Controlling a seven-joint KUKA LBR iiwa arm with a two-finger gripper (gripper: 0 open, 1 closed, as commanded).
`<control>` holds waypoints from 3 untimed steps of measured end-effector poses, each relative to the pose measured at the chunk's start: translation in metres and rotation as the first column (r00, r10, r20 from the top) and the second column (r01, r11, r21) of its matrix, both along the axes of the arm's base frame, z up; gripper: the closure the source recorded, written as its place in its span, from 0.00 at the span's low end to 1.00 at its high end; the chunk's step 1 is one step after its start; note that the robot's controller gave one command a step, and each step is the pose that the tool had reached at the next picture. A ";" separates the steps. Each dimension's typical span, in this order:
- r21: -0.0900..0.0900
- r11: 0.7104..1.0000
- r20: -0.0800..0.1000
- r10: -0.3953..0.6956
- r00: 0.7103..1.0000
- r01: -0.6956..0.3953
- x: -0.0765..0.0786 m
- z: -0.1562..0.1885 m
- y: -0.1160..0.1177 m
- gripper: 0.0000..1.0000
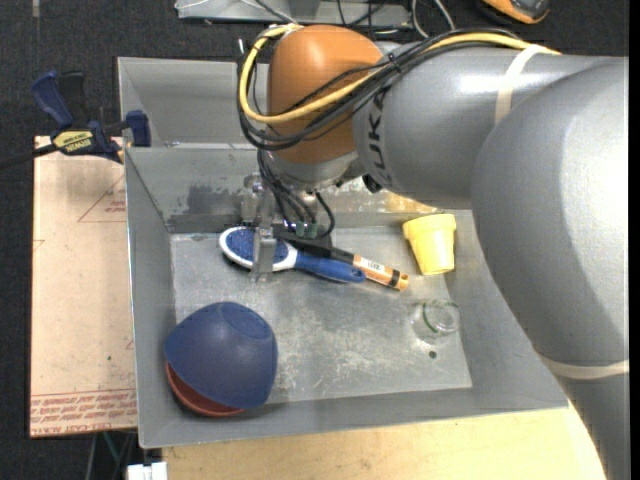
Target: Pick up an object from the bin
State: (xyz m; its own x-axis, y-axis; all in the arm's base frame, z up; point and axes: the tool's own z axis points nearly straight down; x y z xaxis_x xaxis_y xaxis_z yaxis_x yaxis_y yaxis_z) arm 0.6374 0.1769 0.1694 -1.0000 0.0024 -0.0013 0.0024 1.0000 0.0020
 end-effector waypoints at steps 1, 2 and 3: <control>0.000 1.000 0.000 0.000 1.000 0.000 0.000 0.000 0.000 0.00; 0.000 1.000 0.001 -0.007 1.000 0.007 -0.014 -0.027 -0.069 0.00; 0.008 0.999 0.010 -0.041 0.999 0.040 0.010 -0.048 -0.045 0.00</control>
Offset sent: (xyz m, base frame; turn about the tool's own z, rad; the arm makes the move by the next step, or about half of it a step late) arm -0.0141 -0.0691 -0.0264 0.0053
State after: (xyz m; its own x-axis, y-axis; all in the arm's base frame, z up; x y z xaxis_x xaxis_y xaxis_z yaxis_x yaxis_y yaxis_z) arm 0.6479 0.1317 0.1211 -0.9990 0.0429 -0.0114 0.0428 0.9990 0.0097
